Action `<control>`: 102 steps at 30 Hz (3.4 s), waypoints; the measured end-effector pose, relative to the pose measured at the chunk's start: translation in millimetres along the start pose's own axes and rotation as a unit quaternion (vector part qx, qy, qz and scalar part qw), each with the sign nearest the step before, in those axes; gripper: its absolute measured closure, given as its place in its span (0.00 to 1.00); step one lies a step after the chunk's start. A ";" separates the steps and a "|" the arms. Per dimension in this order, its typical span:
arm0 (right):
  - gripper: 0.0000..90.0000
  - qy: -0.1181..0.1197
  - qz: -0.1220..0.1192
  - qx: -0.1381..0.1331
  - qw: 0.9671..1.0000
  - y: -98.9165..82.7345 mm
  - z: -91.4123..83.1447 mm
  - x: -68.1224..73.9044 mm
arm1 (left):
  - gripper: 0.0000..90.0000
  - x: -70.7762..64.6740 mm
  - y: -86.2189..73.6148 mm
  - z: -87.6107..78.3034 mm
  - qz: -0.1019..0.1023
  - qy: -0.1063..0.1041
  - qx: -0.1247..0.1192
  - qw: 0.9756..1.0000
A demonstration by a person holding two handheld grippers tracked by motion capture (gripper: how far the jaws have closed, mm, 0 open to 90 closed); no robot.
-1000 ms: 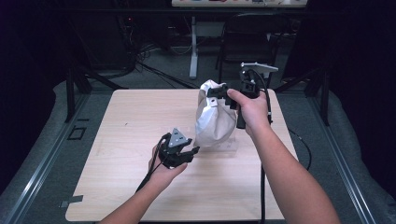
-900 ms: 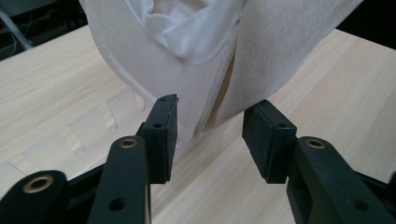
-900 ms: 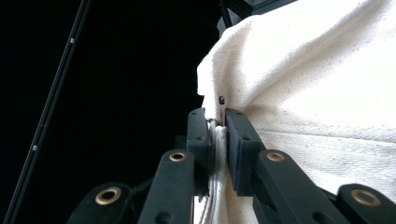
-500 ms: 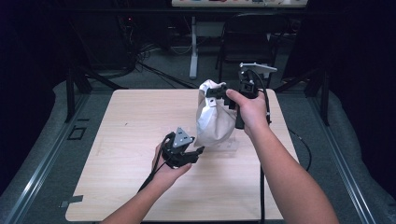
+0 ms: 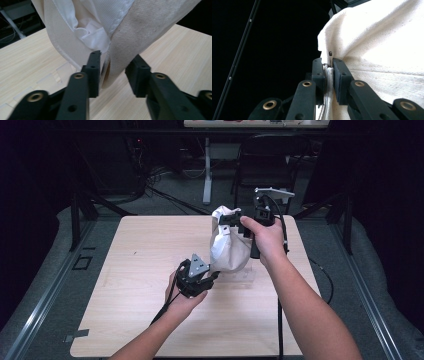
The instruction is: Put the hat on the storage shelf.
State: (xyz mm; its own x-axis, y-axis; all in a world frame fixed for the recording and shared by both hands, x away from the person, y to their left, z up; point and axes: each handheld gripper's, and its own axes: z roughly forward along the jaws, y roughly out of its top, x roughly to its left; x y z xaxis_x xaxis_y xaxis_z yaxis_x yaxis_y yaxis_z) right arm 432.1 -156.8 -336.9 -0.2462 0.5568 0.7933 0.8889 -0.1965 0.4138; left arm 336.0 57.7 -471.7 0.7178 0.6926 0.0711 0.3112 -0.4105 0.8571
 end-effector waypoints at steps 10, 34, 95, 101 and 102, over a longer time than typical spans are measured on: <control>0.90 -0.007 -0.008 0.008 1.000 -1.6 3.3 0.4 | 0.92 7.7 -2.9 -3.3 0.001 0.011 0.005 1.000; 0.90 -0.022 -0.011 0.030 0.999 -7.5 23.4 -6.3 | 0.95 12.2 -16.2 -2.1 -0.037 0.021 0.030 0.999; 0.62 -0.050 -0.064 0.003 0.997 -24.4 -9.4 -24.2 | 0.52 26.5 -51.2 -34.4 -0.068 -0.009 0.011 0.998; 0.58 -0.058 -0.073 -0.001 0.996 -30.3 -17.1 -31.8 | 0.51 35.3 -63.5 -42.4 -0.076 -0.004 0.016 0.997; 0.58 -0.059 -0.074 -0.002 0.996 -31.3 -18.8 -33.1 | 0.51 37.3 -66.3 -43.5 -0.078 -0.003 0.017 0.997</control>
State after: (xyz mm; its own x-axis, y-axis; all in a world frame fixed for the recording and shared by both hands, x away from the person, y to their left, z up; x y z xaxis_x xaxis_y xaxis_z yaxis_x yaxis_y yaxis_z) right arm 405.2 -184.2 -367.6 -0.3278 0.6703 0.6658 0.8444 -0.1082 0.5247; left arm 315.0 136.5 -503.7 0.6629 0.7458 -0.0659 0.4408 -0.3177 0.8395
